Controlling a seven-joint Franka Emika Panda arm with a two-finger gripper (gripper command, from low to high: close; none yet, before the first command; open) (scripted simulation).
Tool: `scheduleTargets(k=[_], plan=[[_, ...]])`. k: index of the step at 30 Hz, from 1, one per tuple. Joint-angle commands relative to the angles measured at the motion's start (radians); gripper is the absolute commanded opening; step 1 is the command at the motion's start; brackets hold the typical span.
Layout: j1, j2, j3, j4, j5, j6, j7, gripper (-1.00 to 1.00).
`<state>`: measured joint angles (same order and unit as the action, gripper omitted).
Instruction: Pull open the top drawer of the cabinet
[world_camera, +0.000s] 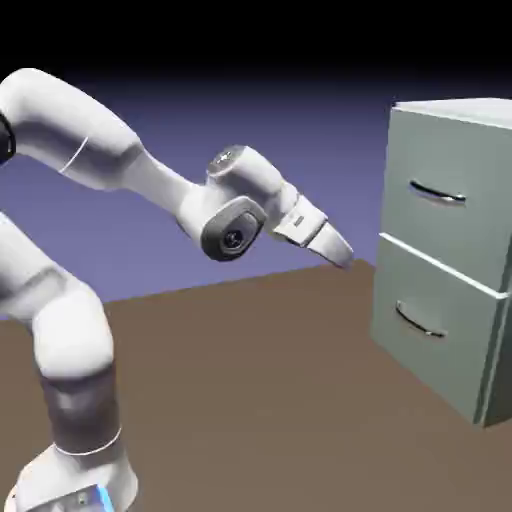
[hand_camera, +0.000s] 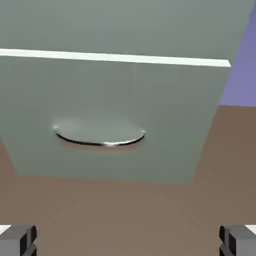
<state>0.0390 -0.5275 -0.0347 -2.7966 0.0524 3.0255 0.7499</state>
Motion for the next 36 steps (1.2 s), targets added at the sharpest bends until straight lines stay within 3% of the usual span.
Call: scheduleTargets(k=[1,36], plan=[[0.022,0.035,-0.029,0.011,0.044,-0.01,0.007,1.0],[0.805,1.268,-1.036,0.4,1.566,-0.342,0.266,1.0]])
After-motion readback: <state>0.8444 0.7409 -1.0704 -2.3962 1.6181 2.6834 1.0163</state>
